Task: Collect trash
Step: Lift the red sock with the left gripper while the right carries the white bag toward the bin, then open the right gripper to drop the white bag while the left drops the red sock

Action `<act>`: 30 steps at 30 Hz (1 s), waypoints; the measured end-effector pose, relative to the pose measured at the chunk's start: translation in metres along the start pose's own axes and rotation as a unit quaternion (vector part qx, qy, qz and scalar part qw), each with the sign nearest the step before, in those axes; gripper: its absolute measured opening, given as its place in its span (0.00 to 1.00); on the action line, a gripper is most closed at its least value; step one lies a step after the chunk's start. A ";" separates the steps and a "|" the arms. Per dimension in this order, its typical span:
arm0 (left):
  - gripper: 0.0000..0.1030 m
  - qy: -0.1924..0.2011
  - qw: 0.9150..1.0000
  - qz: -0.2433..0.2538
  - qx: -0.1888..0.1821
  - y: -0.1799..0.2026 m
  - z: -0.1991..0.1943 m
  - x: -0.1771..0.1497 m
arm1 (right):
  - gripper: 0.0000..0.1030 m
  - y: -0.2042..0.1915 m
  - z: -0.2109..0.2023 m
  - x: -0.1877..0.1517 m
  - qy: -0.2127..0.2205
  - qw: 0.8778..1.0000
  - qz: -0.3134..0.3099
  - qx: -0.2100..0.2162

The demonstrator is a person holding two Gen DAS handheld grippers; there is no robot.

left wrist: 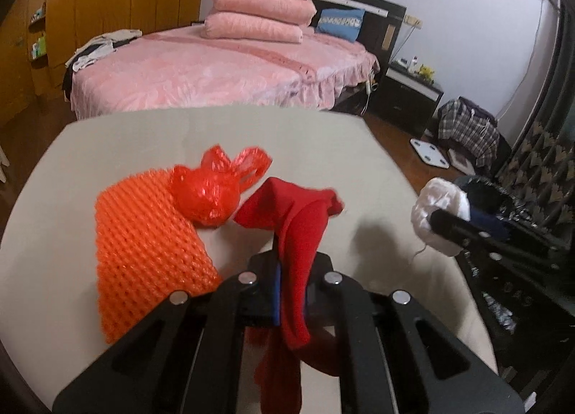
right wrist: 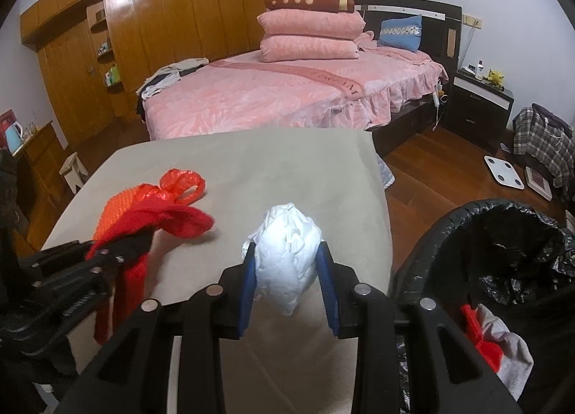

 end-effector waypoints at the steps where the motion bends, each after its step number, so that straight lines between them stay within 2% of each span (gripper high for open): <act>1: 0.06 0.005 1.000 -0.001 -0.003 0.001 -0.007 0.002 | 0.32 0.000 -0.003 0.001 0.002 1.000 -0.001 0.000; 16: 0.06 0.048 0.999 -0.003 -0.015 0.025 -0.071 0.018 | 0.32 -0.004 -0.061 0.015 0.039 0.999 -0.008 -0.007; 30: 0.06 0.076 0.995 0.028 -0.053 0.078 -0.110 0.021 | 0.32 0.017 -0.136 0.018 0.090 0.995 -0.007 -0.032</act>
Point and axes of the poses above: each gripper's, at about its wrist camera, not at the fingertips, and z roughly the way its jaws point, y to its right, x to its top, the point moved 3 cm from there along z, roughly the way its jaws point, and after that the axes turned 13 degrees about x, right-handed, at the moved point
